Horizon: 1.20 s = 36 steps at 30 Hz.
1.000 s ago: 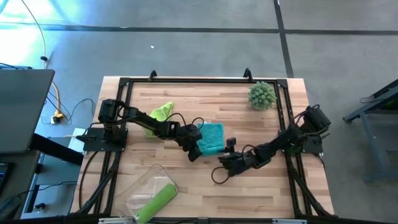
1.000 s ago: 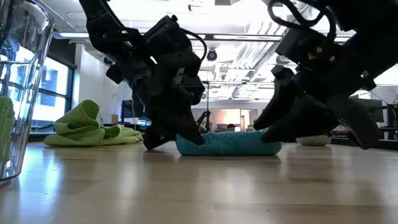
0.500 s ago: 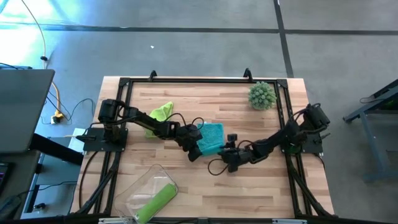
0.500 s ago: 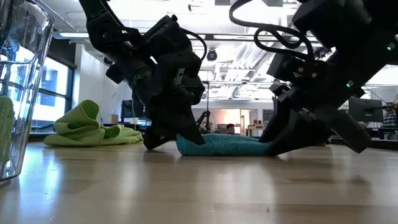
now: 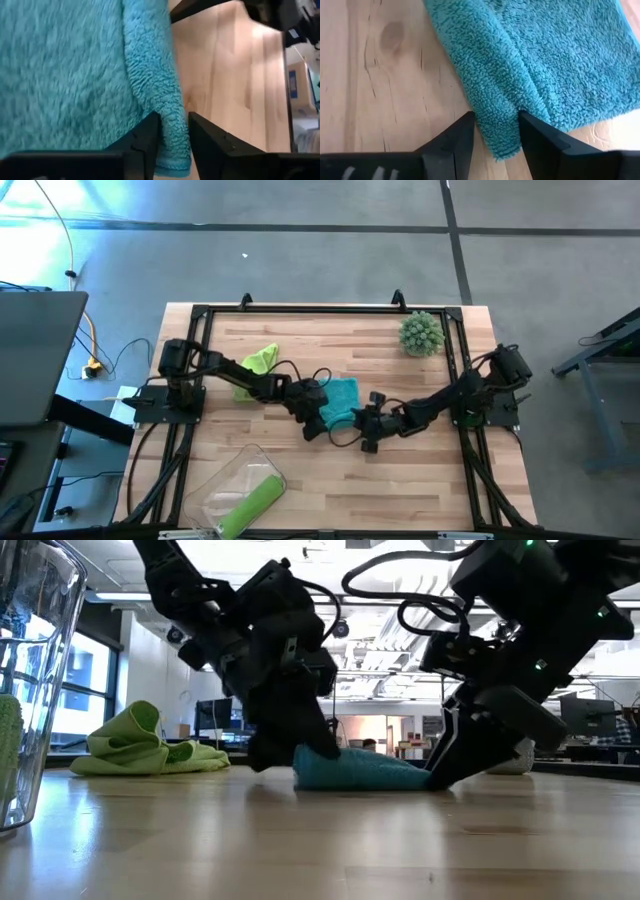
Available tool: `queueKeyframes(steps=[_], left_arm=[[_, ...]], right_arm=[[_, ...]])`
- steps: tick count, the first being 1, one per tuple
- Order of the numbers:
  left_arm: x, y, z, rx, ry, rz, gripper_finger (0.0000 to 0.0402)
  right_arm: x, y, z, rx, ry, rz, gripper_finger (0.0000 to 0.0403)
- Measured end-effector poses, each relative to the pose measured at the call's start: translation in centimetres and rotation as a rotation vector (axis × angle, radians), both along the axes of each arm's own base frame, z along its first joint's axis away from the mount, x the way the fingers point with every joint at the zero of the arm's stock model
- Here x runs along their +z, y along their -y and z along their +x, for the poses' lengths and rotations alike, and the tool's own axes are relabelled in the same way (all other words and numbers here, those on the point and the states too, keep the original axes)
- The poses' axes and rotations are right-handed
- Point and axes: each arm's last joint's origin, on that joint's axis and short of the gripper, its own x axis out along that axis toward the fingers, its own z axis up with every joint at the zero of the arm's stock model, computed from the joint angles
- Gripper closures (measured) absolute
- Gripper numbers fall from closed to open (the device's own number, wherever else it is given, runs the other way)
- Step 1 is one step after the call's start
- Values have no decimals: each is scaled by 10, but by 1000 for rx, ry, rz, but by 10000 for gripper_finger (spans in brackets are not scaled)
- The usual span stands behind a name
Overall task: Roll microfiber towels into tight, uniform cylinder then place into a basket
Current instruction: Roll the blue microfiber cloth
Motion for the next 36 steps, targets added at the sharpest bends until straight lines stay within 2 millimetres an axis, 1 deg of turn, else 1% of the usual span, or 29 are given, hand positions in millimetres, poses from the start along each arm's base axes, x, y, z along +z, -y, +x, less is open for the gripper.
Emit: queueKeyframes(steps=[3, 7, 10, 14, 17, 21, 24, 29, 32, 36], left_arm=[[4, -6, 3, -48, 36, 24, 294], [18, -17, 1, -84, 40, 103, 291], [30, -24, -5, -117, 19, 187, 291], [50, -24, -14, -162, 25, 346, 291], [60, -13, -15, -244, 66, 441, 291], [61, 12, -13, -312, 89, 496, 289], [55, 32, -12, -326, 57, 555, 279], [47, 56, -10, -339, 26, 750, 249], [40, 67, -10, -360, 4, 840, 235], [28, 74, -9, -379, -31, 876, 226]], right_arm=[[-1, 3, 0, -35, -3, 25, 277], [-1, 6, 0, -72, -6, 49, 305], [-1, 6, 0, -93, -4, 61, 326], [-1, 6, 0, -111, -1, 85, 353], [-1, 8, 0, -128, -1, 126, 375], [0, 13, 4, -167, 13, 222, 397], [1, 17, 8, -184, 22, 326, 399], [2, 26, 13, -161, 14, 502, 399], [2, 31, 15, -154, 9, 552, 399], [2, 34, 15, -158, 8, 565, 399]])
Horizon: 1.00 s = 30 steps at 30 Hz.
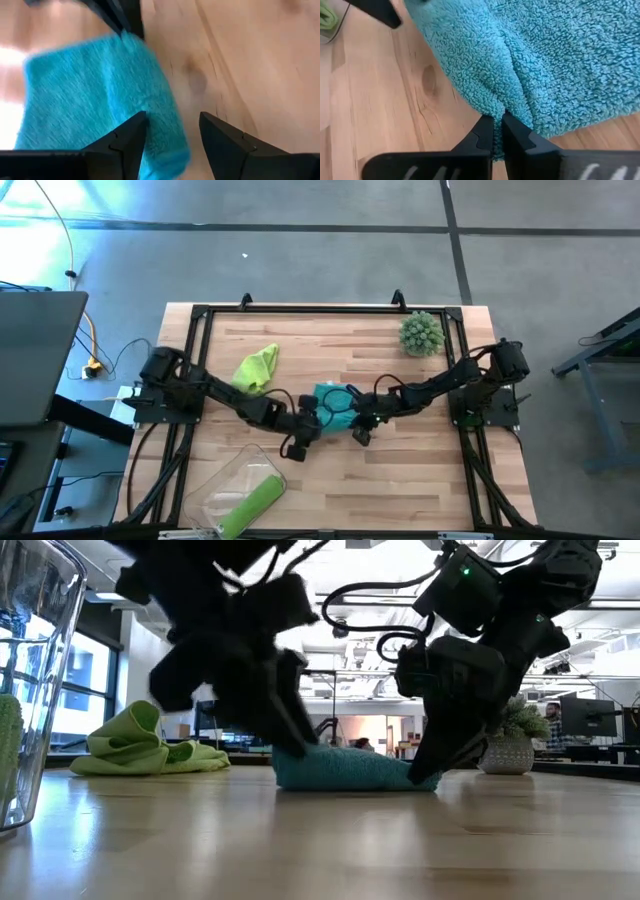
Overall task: Roll microfiber towels into tight, uniform cylinder then place into a basket
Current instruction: Roll the blue microfiber cloth
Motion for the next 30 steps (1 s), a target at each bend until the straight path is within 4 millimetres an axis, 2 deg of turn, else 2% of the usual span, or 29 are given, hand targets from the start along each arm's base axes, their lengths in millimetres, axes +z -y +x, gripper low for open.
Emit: queueKeyframes(steps=[5, 9, 13, 18, 24, 27, 30], left_arm=[[-15, 0, 2, 16, -33, 23, 225], [-25, -8, 4, 111, -35, 74, 225], [-30, -17, 6, 191, -27, 32, 229], [-32, -26, 8, 218, -46, -170, 275], [-32, -33, 10, 244, -74, -475, 357], [-33, -35, 9, 273, -107, -633, 385], [-33, -39, 10, 291, -132, -767, 395]], right_arm=[[0, 0, 0, -2, 4, -1, 399], [0, 0, 1, 4, 12, 8, 399], [0, -1, 1, 21, 17, 4, 392], [6, -1, 0, 88, 44, -26, 355], [36, -3, -12, 182, 89, -58, 311], [52, -13, -21, 259, 124, -120, 305], [63, -29, -28, 363, 187, -265, 304]])
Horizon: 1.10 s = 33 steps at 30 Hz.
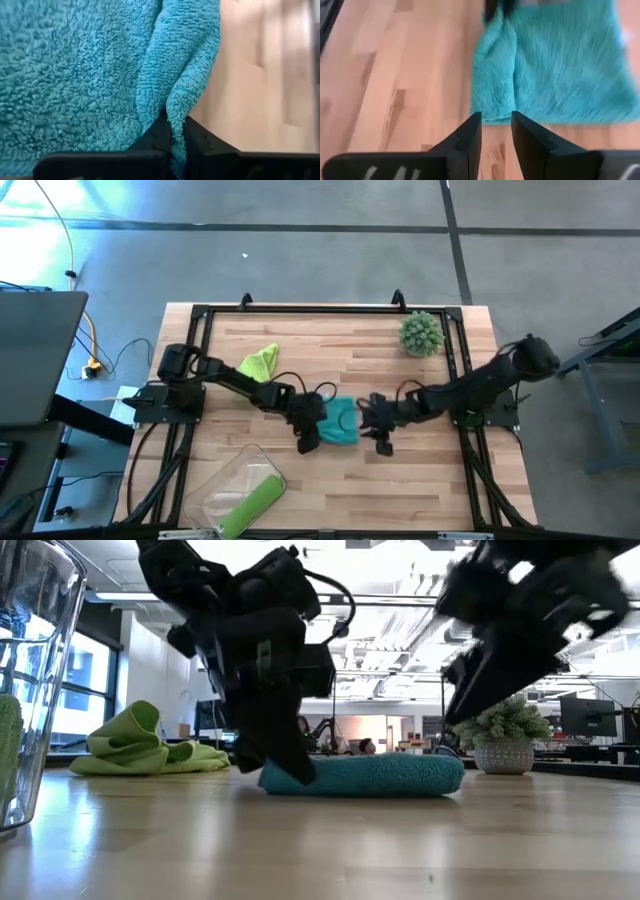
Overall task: Roll microfiber towels into tight, uniform cylinder then place into a basket
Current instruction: Roll the blue microfiber cloth
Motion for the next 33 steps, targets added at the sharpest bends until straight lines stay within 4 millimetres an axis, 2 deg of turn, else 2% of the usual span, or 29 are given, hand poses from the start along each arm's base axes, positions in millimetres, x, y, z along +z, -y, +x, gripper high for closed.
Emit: queueKeyframes(steps=[4, 7, 11, 15, 20, 25, 29, 33], left_arm=[[0, -5, 0, 35, -21, -102, 388], [0, -9, 0, 48, -28, -127, 387], [-2, -12, 0, 52, -45, -183, 388], [-6, -13, 1, 67, -55, -190, 389], [-13, -13, 1, 77, -72, -194, 389], [-12, -12, 1, 79, -69, -192, 389], [-12, -12, 2, 81, -60, -188, 389], [-12, -12, 2, 81, -59, -187, 389]], right_arm=[[3, -28, -6, 144, 106, -227, 304], [-1, -46, -8, 186, 155, -330, 304], [-15, -63, -7, 235, 190, -454, 304], [-36, -68, -4, 265, 168, -602, 304], [-48, -60, 7, 136, 166, -525, 292], [-50, -56, 14, 98, 192, -487, 241], [-60, -52, 16, 103, 139, -429, 204], [-68, -51, 18, 50, 119, -381, 198]])
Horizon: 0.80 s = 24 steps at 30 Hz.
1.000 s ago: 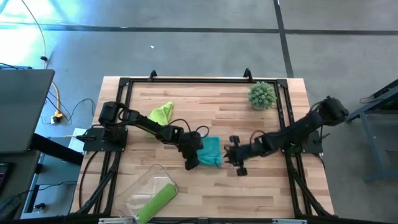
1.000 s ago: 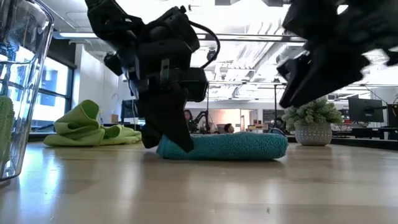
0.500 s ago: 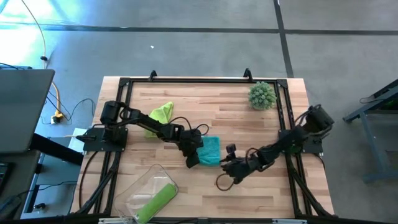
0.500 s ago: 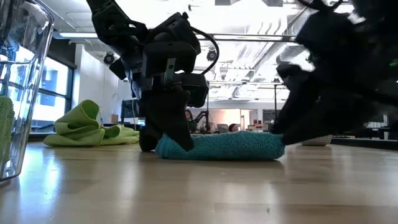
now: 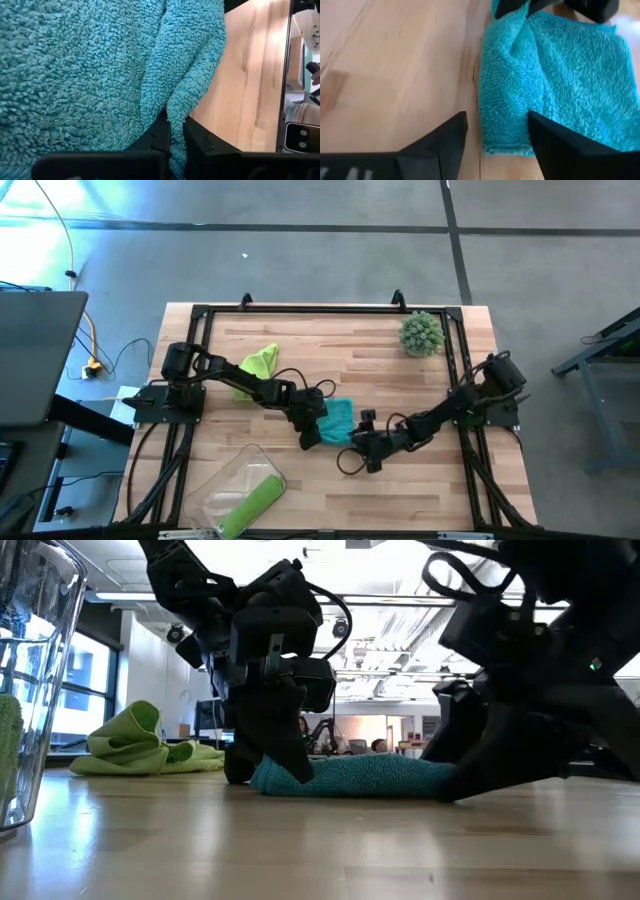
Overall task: Roll microfiber towels into tight, uniform cylinder then place into a basket
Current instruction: Roll the blue microfiber cloth
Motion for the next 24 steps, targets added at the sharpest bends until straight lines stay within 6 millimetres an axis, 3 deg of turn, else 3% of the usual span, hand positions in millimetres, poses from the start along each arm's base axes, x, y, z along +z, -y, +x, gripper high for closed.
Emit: queueKeyframes(steps=[4, 12, 17, 24], left_arm=[[1, 0, 0, 0, 2, 1, 380], [17, 0, -5, -85, 50, 73, 329], [38, 0, -16, -200, 72, 214, 309], [69, 12, -30, -312, 96, 623, 306]], right_arm=[[-3, 0, -1, -93, -12, 86, 238], [-5, 4, -2, -238, -37, 244, 388], [-5, 12, 3, -299, -93, 460, 387], [-4, 28, 11, -326, -176, 681, 397]])
